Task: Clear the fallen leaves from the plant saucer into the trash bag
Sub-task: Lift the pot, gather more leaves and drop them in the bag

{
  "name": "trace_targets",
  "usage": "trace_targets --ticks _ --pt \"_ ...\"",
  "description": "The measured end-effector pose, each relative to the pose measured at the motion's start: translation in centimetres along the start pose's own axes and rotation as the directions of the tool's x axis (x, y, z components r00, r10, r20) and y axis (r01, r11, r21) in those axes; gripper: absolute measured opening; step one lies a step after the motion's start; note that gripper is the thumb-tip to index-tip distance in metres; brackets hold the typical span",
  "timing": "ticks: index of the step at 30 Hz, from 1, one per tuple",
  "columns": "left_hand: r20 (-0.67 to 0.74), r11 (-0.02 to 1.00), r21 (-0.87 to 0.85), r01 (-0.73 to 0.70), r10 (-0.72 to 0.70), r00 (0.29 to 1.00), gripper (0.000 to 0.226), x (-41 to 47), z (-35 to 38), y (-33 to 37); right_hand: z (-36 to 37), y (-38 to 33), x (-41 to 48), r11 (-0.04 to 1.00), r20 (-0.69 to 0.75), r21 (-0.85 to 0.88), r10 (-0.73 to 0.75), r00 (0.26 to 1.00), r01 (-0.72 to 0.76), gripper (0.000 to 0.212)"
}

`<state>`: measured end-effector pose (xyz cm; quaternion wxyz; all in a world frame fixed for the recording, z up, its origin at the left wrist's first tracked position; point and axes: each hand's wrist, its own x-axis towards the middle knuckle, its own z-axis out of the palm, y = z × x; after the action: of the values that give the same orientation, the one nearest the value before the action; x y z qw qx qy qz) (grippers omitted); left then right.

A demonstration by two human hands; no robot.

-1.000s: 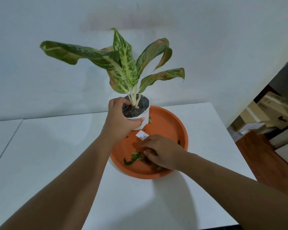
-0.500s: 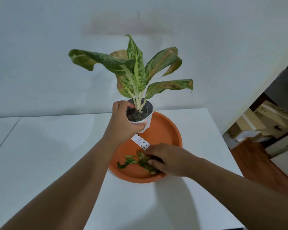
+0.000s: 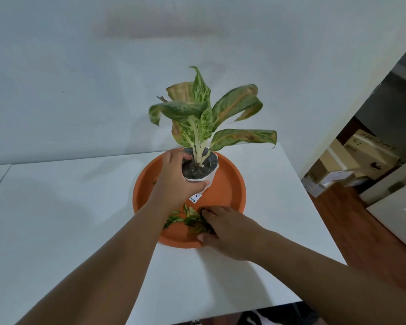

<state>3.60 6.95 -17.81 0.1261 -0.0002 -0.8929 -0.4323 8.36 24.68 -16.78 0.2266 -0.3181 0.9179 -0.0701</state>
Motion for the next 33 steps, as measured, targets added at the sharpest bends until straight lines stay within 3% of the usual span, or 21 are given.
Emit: trace_targets --ticks 3,5,8,11,13,15,18,21,28,33 --pt "0.019 1.000 -0.027 -0.008 0.008 1.000 0.071 -0.1 -0.2 0.3 -0.2 0.2 0.3 0.995 -0.061 0.101 0.015 0.998 -0.009 0.062" --pt "0.051 1.000 -0.030 0.000 0.002 0.999 0.081 -0.3 -0.8 0.4 -0.1 0.9 0.7 0.997 -0.112 0.072 0.029 0.993 -0.021 0.059" --pt "0.060 0.991 0.129 0.026 -0.034 0.998 0.087 -0.9 -2.9 -0.9 0.1 1.7 1.3 0.999 -0.111 0.012 0.031 0.993 -0.030 0.062" --pt "0.135 0.972 0.212 0.098 -0.129 0.982 0.074 -1.5 -5.1 -2.3 -0.6 1.9 1.9 0.999 -0.077 0.030 0.039 0.996 -0.037 0.069" --pt "0.279 0.965 0.221 0.140 -0.200 0.939 0.072 -2.2 -5.8 -2.4 -1.0 1.9 2.3 0.998 -0.051 0.035 0.058 0.997 -0.056 0.073" --pt "0.410 0.941 0.313 0.131 -0.258 0.875 0.085 -3.2 -5.9 -2.3 -1.2 1.8 2.7 0.998 -0.038 0.024 0.062 0.997 -0.061 0.075" --pt "0.479 0.891 0.451 0.061 -0.299 0.825 0.100 -4.4 -4.7 -1.7 -1.4 1.6 3.0 0.999 -0.042 0.028 0.018 0.999 -0.017 0.066" --pt "0.482 0.877 0.480 0.038 -0.300 0.823 0.088 -5.6 -3.1 -1.1 -1.5 1.6 3.0 0.998 -0.046 0.063 0.000 0.999 0.003 0.052" --pt "0.309 0.921 0.387 0.048 -0.178 0.934 0.033 -7.1 -1.6 -1.4 -0.5 2.8 3.6 0.977 -0.195 0.190 -0.059 0.979 0.097 0.038" --pt "0.229 0.929 0.365 0.069 -0.161 0.960 0.020 -6.2 -1.0 -1.3 -0.1 3.4 5.3 0.976 -0.263 0.193 -0.051 0.964 0.104 0.027"
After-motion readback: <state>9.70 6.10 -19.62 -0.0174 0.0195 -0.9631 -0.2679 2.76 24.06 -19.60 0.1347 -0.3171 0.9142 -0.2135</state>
